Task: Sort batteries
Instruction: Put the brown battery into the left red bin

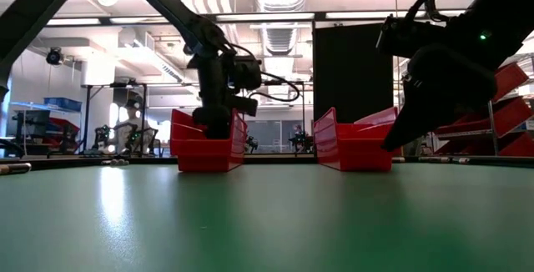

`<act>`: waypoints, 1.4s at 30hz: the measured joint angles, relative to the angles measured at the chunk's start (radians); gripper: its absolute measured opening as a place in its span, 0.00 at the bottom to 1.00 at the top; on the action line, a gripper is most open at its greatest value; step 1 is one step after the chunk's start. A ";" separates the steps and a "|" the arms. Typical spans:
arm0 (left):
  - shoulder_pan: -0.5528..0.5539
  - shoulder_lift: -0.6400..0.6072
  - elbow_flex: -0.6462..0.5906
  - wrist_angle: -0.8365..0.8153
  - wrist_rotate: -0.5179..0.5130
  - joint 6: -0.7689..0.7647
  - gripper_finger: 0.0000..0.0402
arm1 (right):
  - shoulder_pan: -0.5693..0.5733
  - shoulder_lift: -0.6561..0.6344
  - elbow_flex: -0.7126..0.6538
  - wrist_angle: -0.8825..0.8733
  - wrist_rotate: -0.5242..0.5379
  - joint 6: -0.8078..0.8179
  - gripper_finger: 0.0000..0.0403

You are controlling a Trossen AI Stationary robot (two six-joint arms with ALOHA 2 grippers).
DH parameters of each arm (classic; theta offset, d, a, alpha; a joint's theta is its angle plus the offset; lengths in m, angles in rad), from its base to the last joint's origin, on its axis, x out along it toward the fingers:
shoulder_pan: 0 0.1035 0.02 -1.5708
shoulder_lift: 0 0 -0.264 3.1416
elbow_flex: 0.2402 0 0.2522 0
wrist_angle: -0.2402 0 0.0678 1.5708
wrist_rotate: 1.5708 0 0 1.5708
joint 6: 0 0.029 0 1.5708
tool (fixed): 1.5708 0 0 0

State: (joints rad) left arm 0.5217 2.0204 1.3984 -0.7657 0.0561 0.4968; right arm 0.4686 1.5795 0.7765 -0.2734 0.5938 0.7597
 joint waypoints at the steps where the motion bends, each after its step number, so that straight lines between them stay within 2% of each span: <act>1: 0.000 0.000 -0.001 0.002 -0.012 0.000 0.09 | 0.000 0.000 0.000 0.000 0.000 0.000 0.11; 8: 0.000 0.006 -0.002 -0.003 -0.040 -0.003 0.18 | 0.000 0.000 0.000 0.000 0.000 0.000 0.14; 16: 0.000 0.005 0.004 -0.011 -0.040 0.003 0.19 | 0.000 0.000 0.000 -0.001 -0.002 0.000 0.17; 21: 0.000 -0.008 0.061 -0.062 -0.040 0.000 0.20 | 0.000 -0.032 0.014 -0.030 -0.005 -0.017 0.20; 26: 0.000 -0.009 0.145 -0.135 -0.013 0.006 0.23 | 0.000 -0.095 0.070 -0.164 0.004 -0.072 0.27; 30: 0.000 -0.011 0.201 -0.204 -0.013 0.007 0.28 | -0.001 -0.157 0.112 -0.321 0.078 -0.060 0.34; 32: 0.000 -0.011 0.245 -0.292 -0.014 0.017 0.31 | -0.008 -0.205 0.141 -0.413 0.145 0.012 0.37; 34: 0.005 -0.018 0.295 -0.400 -0.013 0.020 0.33 | -0.030 -0.268 0.174 -0.504 0.204 0.104 0.40; 36: 0.011 -0.030 0.346 -0.472 -0.009 0.013 0.34 | -0.068 -0.336 0.205 -0.556 0.229 0.121 0.41; 39: 0.021 -0.075 0.392 -0.492 0.039 0.003 0.34 | -0.159 -0.421 0.230 -0.598 0.211 0.087 0.41; 42: 0.026 -0.141 0.401 -0.444 0.136 -0.002 0.34 | -0.303 -0.485 0.237 -0.635 0.149 0.052 0.38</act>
State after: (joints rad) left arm 0.5473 1.8795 1.7997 -1.2097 0.1922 0.4947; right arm 0.1656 1.0945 1.0130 -0.9087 0.7430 0.8115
